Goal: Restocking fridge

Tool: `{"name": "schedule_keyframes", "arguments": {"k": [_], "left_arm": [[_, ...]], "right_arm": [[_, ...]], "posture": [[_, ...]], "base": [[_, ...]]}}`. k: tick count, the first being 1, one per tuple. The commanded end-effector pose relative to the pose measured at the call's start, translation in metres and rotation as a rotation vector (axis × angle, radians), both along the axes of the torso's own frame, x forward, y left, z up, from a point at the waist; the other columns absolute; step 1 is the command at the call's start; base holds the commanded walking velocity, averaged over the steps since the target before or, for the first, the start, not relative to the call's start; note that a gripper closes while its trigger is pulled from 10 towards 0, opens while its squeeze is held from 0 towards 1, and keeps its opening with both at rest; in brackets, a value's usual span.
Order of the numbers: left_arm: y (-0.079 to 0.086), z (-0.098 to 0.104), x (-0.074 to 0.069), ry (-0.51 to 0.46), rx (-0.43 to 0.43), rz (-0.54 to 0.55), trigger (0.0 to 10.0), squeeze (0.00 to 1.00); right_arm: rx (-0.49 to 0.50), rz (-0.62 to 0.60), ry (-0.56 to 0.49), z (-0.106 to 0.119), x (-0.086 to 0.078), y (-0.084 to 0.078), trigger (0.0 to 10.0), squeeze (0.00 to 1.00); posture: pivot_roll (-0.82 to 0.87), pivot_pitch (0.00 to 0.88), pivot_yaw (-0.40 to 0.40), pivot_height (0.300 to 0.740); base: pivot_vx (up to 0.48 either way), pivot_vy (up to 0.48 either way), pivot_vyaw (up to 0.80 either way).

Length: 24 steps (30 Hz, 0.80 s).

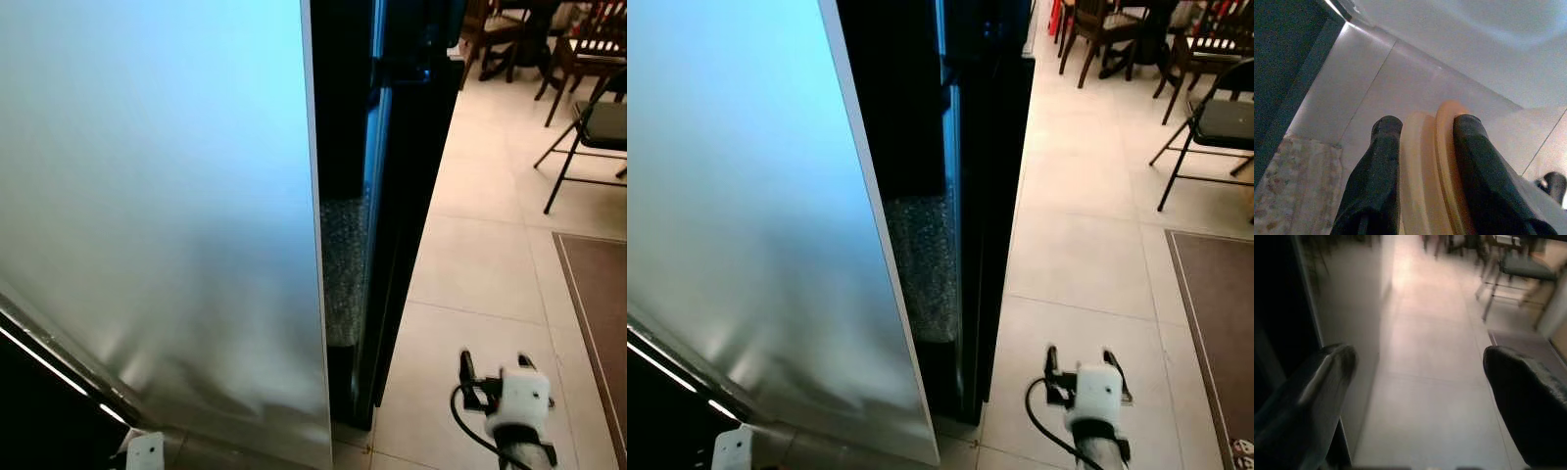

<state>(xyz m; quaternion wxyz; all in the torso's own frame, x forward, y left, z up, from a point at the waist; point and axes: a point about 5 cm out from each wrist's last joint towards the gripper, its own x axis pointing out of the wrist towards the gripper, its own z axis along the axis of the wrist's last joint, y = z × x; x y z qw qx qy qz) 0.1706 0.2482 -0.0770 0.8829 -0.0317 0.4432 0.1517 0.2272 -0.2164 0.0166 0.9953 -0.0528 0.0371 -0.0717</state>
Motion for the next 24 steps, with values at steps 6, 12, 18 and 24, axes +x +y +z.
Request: {"name": "schedule_keyframes", "arguments": {"k": [6, 12, 18, 24], "left_arm": [[0.009, -0.001, -0.007, 0.029, 0.015, 0.001, 10.0, 0.0], [0.012, 0.001, -0.006, 0.017, 0.015, 0.006, 10.0, 0.0], [0.008, 0.0, -0.006, 0.015, 0.012, -0.002, 10.0, 0.0], [0.01, 0.001, -0.006, 0.01, 0.014, 0.004, 10.0, 0.0]], "right_arm": [[0.072, 0.247, -0.149, 0.052, 0.027, 0.065, 10.0, 0.0], [0.198, 0.25, -0.156, 0.07, 0.047, 0.09, 10.0, 0.0], [0.201, 0.235, -0.141, 0.079, 0.056, 0.099, 10.0, 0.0], [0.223, 0.246, -0.127, 0.085, 0.064, 0.112, 10.0, 0.96]], "posture": [[-0.09, 0.0, 0.042, 0.74], [-0.09, 0.0, 0.04, 0.74], [-0.09, 0.0, 0.042, 0.74], [-0.07, 0.0, 0.035, 0.74]], "base": [[0.0, 0.0, 0.0], [0.0, 0.0, 0.0], [0.0, 0.0, 0.0], [0.0, 0.0, 0.0]]}}
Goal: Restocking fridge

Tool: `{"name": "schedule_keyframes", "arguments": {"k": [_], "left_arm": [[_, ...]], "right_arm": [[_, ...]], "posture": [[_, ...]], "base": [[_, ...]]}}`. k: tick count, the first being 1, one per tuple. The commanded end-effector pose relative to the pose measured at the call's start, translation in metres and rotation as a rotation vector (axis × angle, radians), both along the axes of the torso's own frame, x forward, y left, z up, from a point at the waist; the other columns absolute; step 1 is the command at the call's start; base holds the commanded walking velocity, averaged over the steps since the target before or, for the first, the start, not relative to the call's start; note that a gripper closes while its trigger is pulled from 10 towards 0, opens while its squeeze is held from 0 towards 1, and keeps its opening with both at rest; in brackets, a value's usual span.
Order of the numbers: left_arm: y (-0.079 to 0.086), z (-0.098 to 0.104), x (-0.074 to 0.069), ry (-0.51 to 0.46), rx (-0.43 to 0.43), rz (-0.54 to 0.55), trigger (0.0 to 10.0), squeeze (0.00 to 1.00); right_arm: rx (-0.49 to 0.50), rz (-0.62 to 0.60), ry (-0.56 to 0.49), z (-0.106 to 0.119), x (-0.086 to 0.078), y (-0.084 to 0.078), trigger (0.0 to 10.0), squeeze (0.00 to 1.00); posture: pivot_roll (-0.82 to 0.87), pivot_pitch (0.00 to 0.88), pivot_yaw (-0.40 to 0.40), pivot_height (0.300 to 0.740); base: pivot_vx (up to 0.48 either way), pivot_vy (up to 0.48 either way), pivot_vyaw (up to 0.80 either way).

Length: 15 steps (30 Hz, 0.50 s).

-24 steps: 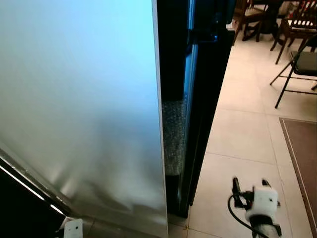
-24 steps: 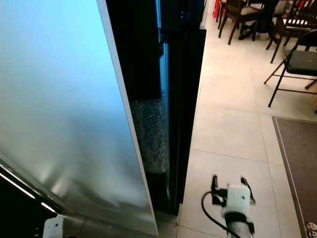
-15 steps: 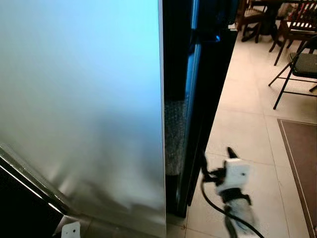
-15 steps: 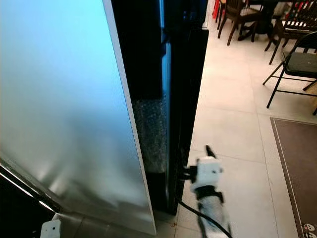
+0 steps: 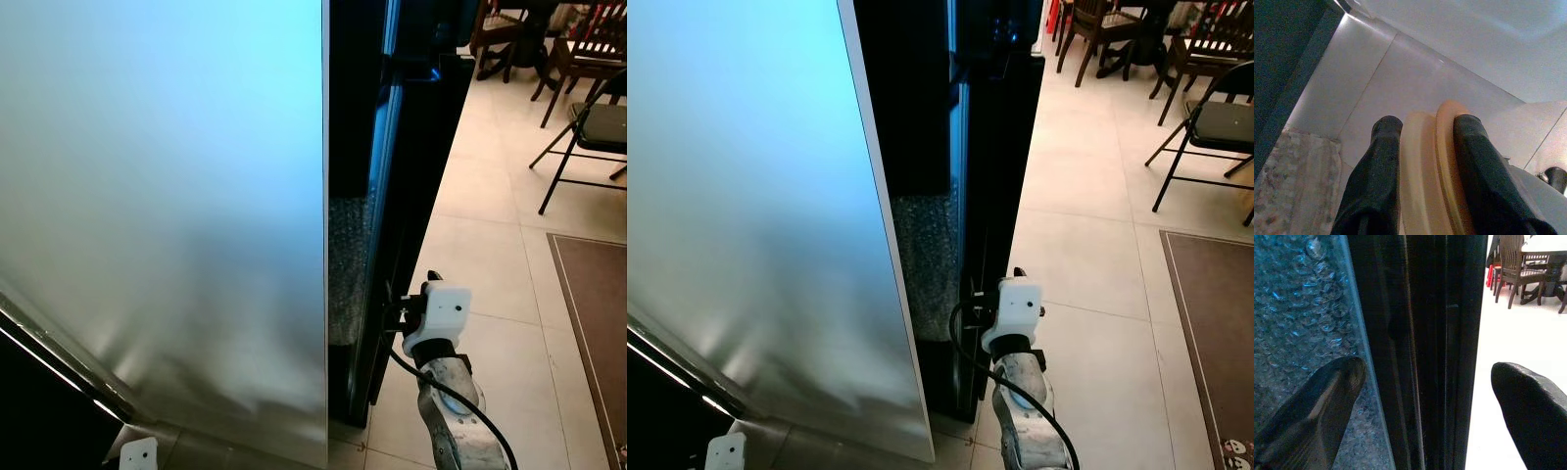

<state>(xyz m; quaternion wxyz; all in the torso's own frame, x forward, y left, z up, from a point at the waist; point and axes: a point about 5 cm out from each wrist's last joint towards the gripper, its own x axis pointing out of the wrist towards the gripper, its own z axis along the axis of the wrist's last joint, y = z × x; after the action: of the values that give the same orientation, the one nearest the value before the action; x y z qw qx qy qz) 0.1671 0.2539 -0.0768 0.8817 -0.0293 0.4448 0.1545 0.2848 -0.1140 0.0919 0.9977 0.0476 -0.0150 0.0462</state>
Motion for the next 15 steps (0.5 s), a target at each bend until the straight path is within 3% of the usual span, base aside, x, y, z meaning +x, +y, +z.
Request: {"name": "schedule_keyframes", "arguments": {"k": [1, 3, 4, 6, 7, 8, 9, 15], "left_arm": [[0.004, 0.0, -0.002, 0.005, 0.008, 0.001, 10.0, 0.0], [0.005, 0.0, -0.003, 0.011, 0.007, 0.001, 10.0, 0.0], [0.006, 0.0, -0.004, 0.018, 0.006, 0.001, 10.0, 0.0], [0.007, 0.0, -0.005, 0.023, 0.006, 0.0, 10.0, 0.0], [0.007, -0.001, -0.006, 0.028, 0.005, -0.002, 10.0, 0.0], [0.007, -0.001, -0.006, 0.028, 0.005, -0.002, 10.0, 0.0], [0.007, -0.001, -0.007, 0.032, 0.005, -0.002, 10.0, 0.0], [0.008, -0.002, -0.01, 0.041, 0.007, -0.006, 10.0, 0.0]], "right_arm": [[0.026, 0.01, -0.018, 0.01, 0.007, 0.01, 10.0, 0.96], [0.027, 0.003, -0.02, 0.011, 0.009, 0.009, 10.0, 0.93], [0.024, -0.007, -0.019, 0.012, 0.013, 0.007, 10.0, 0.82], [0.022, -0.014, -0.017, 0.013, 0.015, 0.006, 10.0, 0.82], [0.019, -0.018, -0.013, 0.014, 0.018, 0.005, 10.0, 0.11], [0.019, -0.018, -0.013, 0.014, 0.018, 0.005, 10.0, 0.11], [0.017, -0.024, -0.012, 0.016, 0.02, 0.003, 10.0, 0.0], [0.013, -0.005, -0.012, 0.02, 0.027, 0.002, 10.0, 0.0]], "posture": [[-0.07, 0.0, 0.036, 0.74], [-0.07, 0.0, 0.037, 0.74], [-0.07, 0.0, 0.038, 0.74], [-0.07, 0.0, 0.038, 0.74], [-0.07, 0.0, 0.039, 0.74], [-0.07, 0.0, 0.039, 0.74], [-0.07, 0.0, 0.041, 0.74], [-0.07, 0.0, 0.041, 0.74]], "base": [[0.0, 0.0, 0.0], [0.0, 0.0, 0.0], [0.0, 0.0, 0.0], [0.0, 0.0, 0.0], [0.0, 0.0, 0.0], [0.0, 0.0, 0.0], [0.0, 0.0, 0.0], [0.0, 0.0, 0.0]]}}
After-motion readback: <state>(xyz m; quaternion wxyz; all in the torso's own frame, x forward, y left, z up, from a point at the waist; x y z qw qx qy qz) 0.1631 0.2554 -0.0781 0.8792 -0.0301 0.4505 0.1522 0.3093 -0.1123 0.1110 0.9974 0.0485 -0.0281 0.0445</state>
